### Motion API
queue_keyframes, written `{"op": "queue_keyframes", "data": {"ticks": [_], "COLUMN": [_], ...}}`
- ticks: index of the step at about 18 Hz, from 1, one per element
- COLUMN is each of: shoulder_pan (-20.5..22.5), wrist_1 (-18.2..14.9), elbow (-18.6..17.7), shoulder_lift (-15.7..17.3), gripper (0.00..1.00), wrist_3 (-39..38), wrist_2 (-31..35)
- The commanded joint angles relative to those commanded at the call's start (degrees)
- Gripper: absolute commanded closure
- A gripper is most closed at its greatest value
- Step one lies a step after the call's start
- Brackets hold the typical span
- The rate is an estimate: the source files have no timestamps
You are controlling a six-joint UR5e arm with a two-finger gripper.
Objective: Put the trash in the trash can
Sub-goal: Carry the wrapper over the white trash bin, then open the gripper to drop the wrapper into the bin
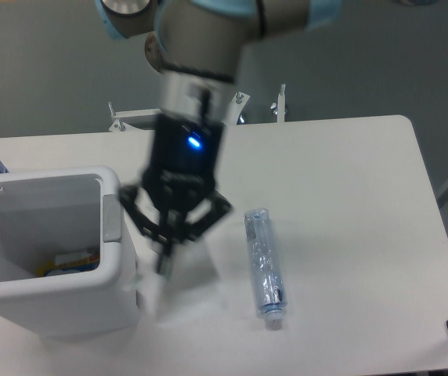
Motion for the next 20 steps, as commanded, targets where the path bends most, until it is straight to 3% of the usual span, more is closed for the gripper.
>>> {"op": "queue_keyframes", "data": {"ticks": [5, 12, 20], "shoulder_pan": [-5.02, -8.62, -9.94], "wrist_1": [0.09, 0.0, 0.0], "elbow": [-5.72, -6.43, -8.45], "shoulder_lift": [0.89, -1.66, -1.4], "gripper": [1.0, 1.0, 1.0], "wrist_3": [0.35, 0.35, 0.62], "wrist_2": [0.18, 0.26, 0.35]}}
